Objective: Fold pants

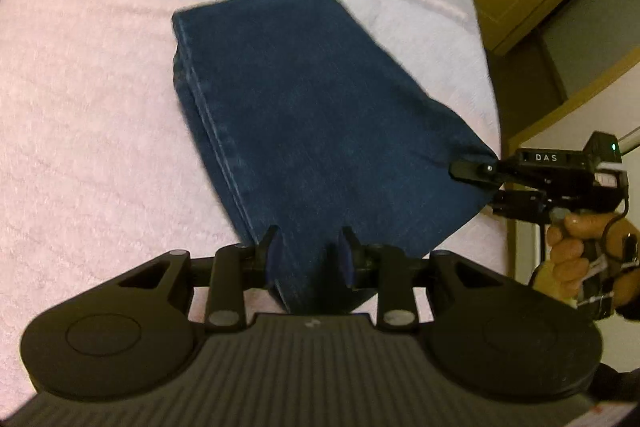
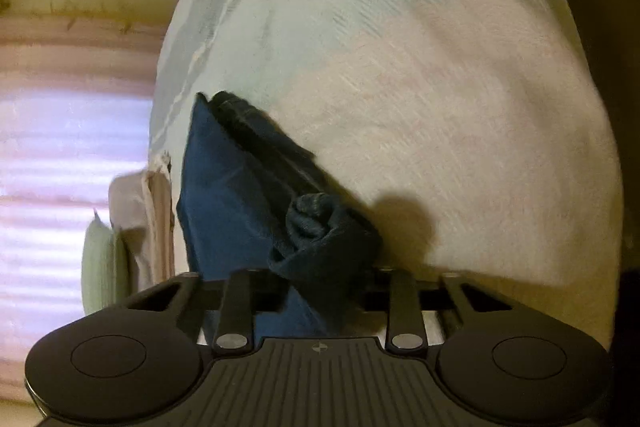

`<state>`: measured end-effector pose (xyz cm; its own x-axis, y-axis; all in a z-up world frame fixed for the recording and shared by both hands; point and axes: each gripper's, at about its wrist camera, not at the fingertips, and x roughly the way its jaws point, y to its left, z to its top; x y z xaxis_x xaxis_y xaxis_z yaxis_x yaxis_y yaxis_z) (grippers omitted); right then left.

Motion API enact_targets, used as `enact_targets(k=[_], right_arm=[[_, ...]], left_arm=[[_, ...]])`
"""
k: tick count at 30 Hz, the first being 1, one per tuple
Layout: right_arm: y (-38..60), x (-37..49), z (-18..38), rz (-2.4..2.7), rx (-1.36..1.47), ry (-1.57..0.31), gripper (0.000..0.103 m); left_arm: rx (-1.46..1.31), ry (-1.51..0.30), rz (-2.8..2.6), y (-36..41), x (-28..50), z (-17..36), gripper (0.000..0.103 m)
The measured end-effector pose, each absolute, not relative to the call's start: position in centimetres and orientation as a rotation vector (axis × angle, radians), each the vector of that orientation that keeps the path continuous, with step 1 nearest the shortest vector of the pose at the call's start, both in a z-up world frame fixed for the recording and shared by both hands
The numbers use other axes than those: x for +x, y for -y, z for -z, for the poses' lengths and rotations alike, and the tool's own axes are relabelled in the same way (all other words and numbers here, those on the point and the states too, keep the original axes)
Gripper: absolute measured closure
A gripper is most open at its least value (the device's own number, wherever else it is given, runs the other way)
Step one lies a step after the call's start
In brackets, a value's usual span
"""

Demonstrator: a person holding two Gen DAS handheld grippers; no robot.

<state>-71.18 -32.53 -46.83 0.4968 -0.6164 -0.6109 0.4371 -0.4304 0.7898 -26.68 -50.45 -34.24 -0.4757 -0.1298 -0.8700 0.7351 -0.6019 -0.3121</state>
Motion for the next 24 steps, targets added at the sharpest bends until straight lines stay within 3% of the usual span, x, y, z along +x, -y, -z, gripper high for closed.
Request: enact_targets(k=[8,12,14,17,21,24], right_arm=[[45.1,-81.0,36.4,1.219,1.315,-0.103,0.085],[53.2,-86.6,38.2,1.184,1.257,-0.239,0.084],[55.7,-88.1,40.5,1.208,1.272,-0.338,0.076],[55.7,-89.6,41.2,1.302,1.246,-0.356,0.068],[51.0,-87.7,38.0,1.361,1.067,-0.33,0.067],[47.4,-85.3,38.3,1.198,1.113,-0.297,0.067]], left_arm=[[1.065,-0.865,2.229,52.9,-31.1,30.4,0.076],[0.972,-0.904,2.236,56.1,-34.6,31.0,0.075],[0.968,-0.918,2.232,57.5,-36.6,32.1,0.075],[1.013,-0.932,2.201,58.9,-39.1,34.1,0.075],[1.11,-0.936,2.161,59.3,-40.0,36.1,0.075],[1.121,-0.976,2.12,59.5,-40.0,37.5,0.075]])
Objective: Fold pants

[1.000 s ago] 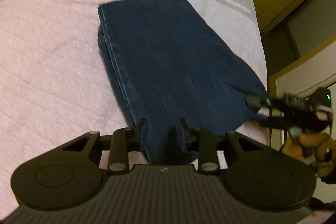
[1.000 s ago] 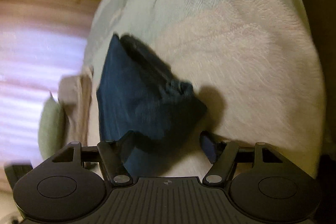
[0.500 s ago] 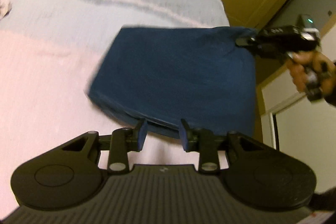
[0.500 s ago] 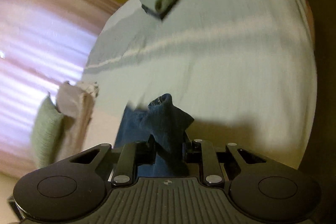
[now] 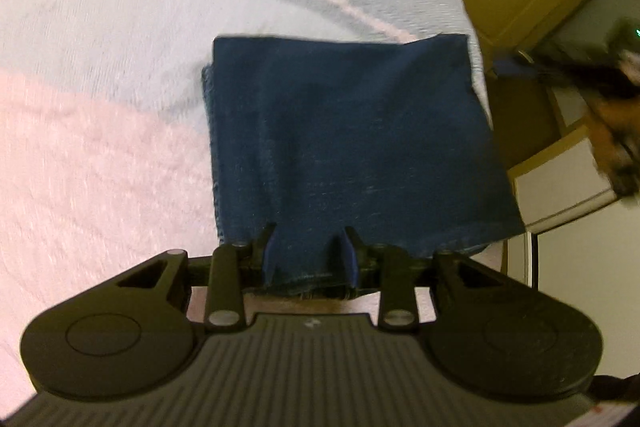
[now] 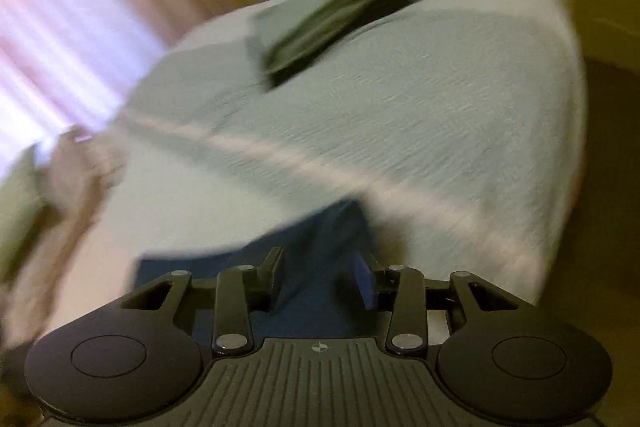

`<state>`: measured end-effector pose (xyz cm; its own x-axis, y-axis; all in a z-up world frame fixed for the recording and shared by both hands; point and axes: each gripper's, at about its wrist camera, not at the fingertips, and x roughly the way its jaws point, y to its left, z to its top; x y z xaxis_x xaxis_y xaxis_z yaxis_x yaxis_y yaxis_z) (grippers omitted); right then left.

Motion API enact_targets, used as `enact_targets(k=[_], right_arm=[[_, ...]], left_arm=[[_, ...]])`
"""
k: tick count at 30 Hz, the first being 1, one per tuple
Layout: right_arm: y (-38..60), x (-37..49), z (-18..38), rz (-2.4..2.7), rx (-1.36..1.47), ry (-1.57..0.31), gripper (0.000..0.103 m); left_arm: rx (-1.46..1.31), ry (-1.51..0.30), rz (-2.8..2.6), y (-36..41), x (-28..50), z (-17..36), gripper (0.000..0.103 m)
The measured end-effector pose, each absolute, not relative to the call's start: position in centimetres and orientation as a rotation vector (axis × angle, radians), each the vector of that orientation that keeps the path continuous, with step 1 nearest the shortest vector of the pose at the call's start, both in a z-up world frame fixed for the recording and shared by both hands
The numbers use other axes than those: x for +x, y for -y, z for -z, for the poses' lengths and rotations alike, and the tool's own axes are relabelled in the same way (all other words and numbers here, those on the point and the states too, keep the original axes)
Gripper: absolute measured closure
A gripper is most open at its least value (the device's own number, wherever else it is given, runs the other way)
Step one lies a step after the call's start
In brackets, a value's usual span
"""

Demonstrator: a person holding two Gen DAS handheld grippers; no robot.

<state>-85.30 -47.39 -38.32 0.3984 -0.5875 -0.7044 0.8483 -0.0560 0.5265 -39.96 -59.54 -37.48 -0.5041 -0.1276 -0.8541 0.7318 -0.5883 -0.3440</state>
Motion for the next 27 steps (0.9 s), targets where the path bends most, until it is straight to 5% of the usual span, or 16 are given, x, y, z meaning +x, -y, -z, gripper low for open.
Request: enact_targets(k=[7,10,13,17,24,27], right_arm=[[44.7,-83.4,45.5,1.086,1.192,-0.348,0.067],[44.5,-83.0,44.0,1.127,1.189,-0.385,0.067],[42.2,-81.5,40.5,1.158,1.098,-0.463,0.056],[38.6,-76.6,38.2,1.128,0.82,-0.679,0.038],[33.5,-68.6,43.7,1.008,0.155,-1.139,0.037],[33.1,-67.4,47.9,0.929,-0.012,-1.289,0.037]], left_arm=[[1.103,-0.983,2.122,60.1,-40.0,40.5,0.075],[1.093,-0.986,2.132,60.4,-39.8,40.6,0.075],[1.1,-0.937,2.141,59.7,-39.6,38.6,0.075],[1.133,-0.745,2.214,56.8,-39.0,35.0,0.069],[1.274,-0.248,2.334,52.0,-40.1,34.6,0.058],[1.306,-0.051,2.388,50.4,-41.3,36.0,0.044]])
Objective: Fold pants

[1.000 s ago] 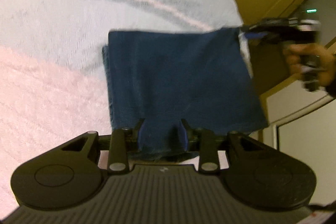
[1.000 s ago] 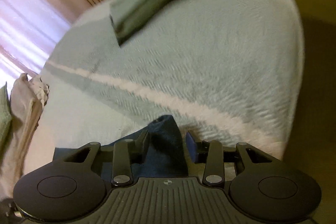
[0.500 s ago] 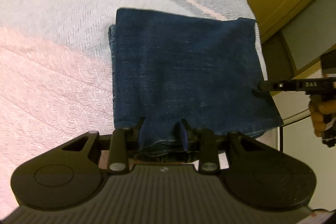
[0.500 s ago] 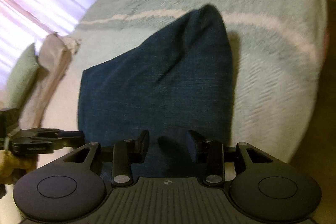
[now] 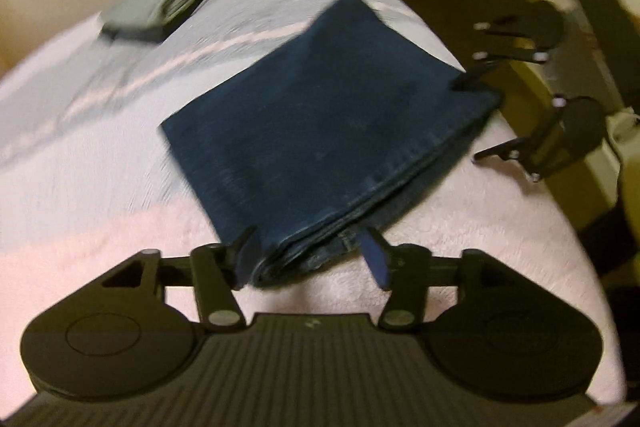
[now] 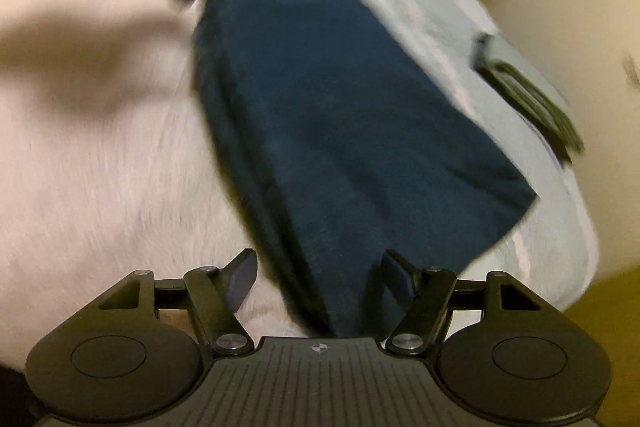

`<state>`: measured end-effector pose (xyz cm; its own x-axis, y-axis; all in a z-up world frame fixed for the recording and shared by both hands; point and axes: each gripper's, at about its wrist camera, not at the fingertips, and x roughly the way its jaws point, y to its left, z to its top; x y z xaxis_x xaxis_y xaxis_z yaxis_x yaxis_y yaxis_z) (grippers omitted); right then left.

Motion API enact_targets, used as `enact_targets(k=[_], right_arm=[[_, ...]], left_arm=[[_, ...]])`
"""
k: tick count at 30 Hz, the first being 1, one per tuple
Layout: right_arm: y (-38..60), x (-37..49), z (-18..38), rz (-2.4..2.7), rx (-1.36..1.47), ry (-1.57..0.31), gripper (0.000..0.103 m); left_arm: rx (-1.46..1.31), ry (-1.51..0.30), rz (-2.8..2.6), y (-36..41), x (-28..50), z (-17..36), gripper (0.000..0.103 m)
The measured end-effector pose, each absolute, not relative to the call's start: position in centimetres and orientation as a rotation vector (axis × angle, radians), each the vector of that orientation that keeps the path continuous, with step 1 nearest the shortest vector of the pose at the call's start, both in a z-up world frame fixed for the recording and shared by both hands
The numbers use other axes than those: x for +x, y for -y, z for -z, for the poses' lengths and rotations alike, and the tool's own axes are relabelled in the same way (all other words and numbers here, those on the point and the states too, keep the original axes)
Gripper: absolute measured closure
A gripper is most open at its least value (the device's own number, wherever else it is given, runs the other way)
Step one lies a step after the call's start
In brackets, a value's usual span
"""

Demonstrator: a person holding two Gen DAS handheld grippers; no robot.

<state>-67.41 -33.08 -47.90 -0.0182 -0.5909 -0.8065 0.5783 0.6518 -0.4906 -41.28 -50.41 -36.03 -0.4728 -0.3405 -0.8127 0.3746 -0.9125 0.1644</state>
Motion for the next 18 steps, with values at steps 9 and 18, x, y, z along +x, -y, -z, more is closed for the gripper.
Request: enact_targets(k=[9,18], right_arm=[[36.5,-70.0,41.9,0.897,0.128,-1.204,0.08],[40.7,-72.3,34.9,0.892,0.382,-1.093,0.08]], left_arm=[[1.405,0.462,2.404,46.5,-44.5,39.5,0.021],[1.393,0.849,2.229,45.9,-46.7,41.6,0.015]])
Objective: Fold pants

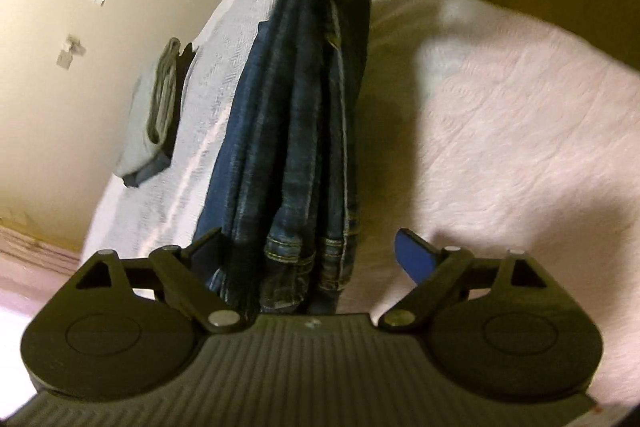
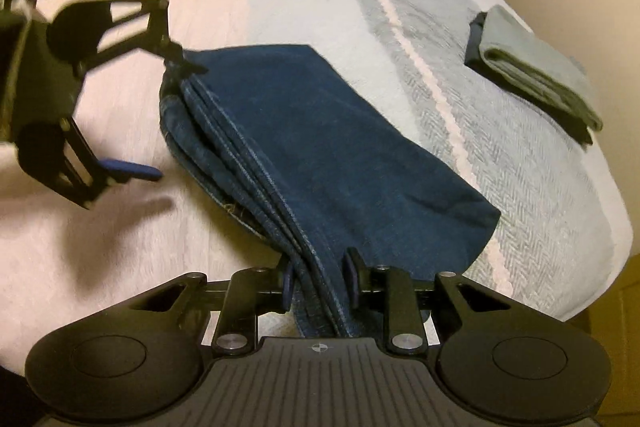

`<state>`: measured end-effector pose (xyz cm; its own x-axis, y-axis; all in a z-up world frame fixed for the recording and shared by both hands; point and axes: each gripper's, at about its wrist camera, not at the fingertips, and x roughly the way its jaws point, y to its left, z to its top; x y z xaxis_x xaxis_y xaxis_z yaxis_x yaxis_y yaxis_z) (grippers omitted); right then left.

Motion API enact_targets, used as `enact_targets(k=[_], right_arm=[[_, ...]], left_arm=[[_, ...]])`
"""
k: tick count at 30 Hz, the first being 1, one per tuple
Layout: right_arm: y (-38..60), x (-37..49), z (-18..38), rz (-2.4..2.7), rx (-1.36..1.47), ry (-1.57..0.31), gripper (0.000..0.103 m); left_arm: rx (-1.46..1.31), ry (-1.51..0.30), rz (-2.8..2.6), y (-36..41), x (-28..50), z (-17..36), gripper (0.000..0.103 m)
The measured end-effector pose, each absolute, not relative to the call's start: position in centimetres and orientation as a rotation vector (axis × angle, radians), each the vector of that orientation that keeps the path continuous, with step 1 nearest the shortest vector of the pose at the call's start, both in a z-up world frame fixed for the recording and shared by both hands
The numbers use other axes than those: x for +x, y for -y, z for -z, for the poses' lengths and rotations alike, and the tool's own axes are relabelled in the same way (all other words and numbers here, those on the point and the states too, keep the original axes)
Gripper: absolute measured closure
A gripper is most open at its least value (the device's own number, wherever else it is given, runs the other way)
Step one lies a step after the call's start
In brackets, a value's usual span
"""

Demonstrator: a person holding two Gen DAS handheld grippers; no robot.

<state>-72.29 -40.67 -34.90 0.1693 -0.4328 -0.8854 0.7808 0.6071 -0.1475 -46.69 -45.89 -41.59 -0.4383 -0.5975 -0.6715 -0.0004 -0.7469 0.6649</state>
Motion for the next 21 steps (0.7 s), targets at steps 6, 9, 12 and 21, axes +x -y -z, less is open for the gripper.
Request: enact_targets(k=[6,9,12,21], right_arm=[[39.0,-72.4,34.7,0.892,0.392,-1.087,0.08],[37.8,-72.3,35.3,0.921,0.356,-1.08,0.078],[36.0,-72.2,35.8,0.995,0.285,-1.088,0.046],[32.5,-69.3,40.2,0.947,-0.198,-1.268,0.025]], left_arm=[[1.474,0.911,2.165,47.1,-46.5,42.6,0.049],[1.52,0.842,2.211,47.9,-46.4,41.2,0.062],[1.53,0.678,2.269,50.0,-46.8,38.5,0.065],[1.558,0.296,2.397,55.9,-48.0,33.7,0.066]])
